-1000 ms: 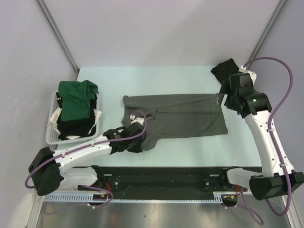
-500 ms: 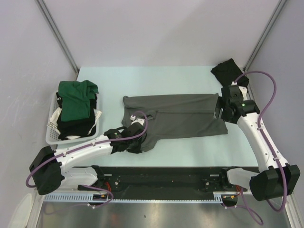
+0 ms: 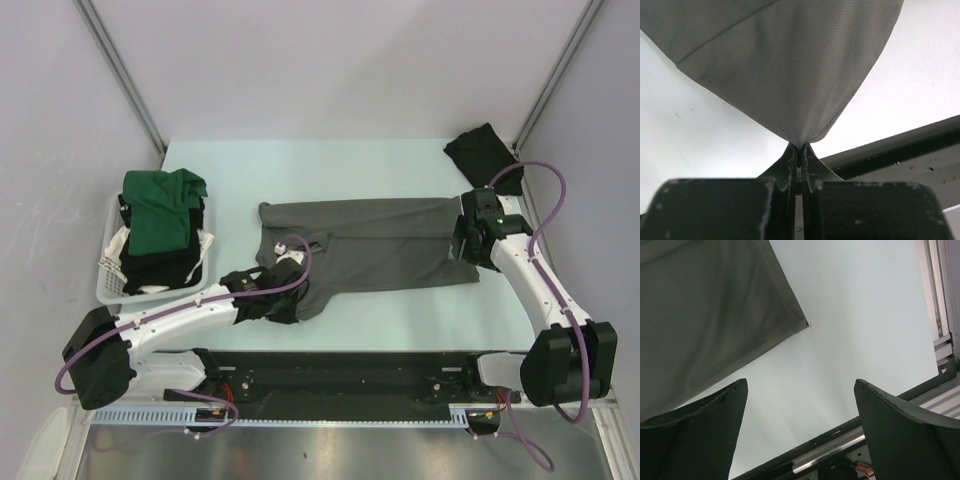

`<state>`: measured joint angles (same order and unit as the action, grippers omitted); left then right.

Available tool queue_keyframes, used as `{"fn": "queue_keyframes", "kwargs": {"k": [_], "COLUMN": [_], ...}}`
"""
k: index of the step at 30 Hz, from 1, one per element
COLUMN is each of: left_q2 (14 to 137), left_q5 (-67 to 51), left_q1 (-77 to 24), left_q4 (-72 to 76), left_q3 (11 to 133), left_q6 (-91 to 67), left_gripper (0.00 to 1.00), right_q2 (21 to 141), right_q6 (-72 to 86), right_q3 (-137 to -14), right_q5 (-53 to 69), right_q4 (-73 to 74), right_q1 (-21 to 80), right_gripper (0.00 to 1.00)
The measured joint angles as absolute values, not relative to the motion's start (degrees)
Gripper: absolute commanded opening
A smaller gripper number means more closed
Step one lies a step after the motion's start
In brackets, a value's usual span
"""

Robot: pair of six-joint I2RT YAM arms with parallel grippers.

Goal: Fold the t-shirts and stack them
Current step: Grap the side of the flattened tshirt closest away from the robot with both arms

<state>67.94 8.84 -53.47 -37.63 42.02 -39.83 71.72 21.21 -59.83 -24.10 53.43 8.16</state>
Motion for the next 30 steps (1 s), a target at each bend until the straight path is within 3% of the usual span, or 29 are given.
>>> {"fn": "queue_keyframes", "kwargs": {"k": [14, 30], "left_q2": [68.1, 68.2], "left_q5": [10.9, 13.3], "left_q1": [-52.8, -44.0], "left_q4": [-41.4, -45.6], "left_q3": [44.2, 44.7], "left_q6": [-40.0, -38.0], "left_gripper": [0.02, 0.02], "right_q2": [76.6, 83.7], "right_q6": [21.4, 25.1], "right_q3": [-56.9, -56.2], "right_q5": [-19.4, -15.2], "right_q4": [48.8, 46.4], "right_q1": [4.6, 2.9], "right_gripper": [0.87, 0.82]}}
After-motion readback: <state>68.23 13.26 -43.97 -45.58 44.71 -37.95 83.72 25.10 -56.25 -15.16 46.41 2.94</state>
